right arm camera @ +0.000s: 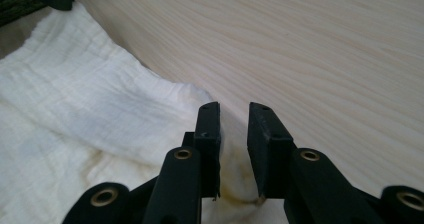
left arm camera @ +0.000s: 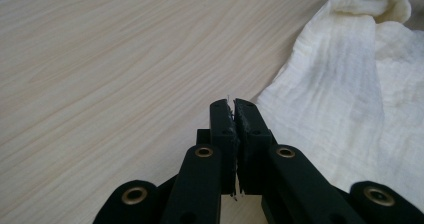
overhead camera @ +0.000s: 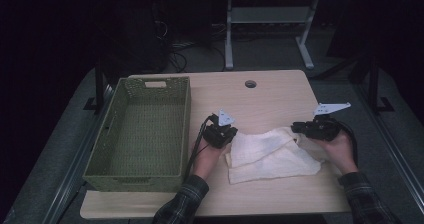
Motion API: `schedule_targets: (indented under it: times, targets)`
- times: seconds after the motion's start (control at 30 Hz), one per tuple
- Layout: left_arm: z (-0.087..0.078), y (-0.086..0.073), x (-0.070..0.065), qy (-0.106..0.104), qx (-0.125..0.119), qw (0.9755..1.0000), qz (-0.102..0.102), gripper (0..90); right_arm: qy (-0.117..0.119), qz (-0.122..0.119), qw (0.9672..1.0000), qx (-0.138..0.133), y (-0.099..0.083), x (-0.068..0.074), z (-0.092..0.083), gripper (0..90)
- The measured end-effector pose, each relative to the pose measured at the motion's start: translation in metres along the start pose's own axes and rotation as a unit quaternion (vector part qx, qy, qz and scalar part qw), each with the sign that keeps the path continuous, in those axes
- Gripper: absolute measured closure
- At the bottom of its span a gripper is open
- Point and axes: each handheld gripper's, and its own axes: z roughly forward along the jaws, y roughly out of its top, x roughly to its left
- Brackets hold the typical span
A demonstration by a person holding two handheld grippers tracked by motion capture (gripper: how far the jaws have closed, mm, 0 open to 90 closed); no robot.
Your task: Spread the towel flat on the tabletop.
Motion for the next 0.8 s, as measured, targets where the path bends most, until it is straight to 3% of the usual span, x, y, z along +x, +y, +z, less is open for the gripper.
schedule_targets:
  times: [0.2,0.37,0.53,0.8]
  targets:
    - [0.000,-0.001,-0.001,-0.001,0.002,1.0000,0.003,87.1,0.001,0.014,0.9998,-0.014,-0.022,0.011,-0.028,72.8]
    - [-0.001,-0.002,0.001,-0.001,0.001,1.0000,0.000,87.1,-0.003,0.017,0.9998,0.006,-0.037,0.026,-0.033,72.4]
    - [0.000,-0.002,0.001,-0.004,0.002,1.0000,0.000,87.1,-0.001,0.026,0.9995,0.017,-0.037,0.030,-0.024,70.7]
    - [-0.001,-0.002,0.002,-0.005,0.004,1.0000,0.003,87.1,-0.022,0.040,0.9983,0.037,-0.034,0.030,-0.004,68.2]
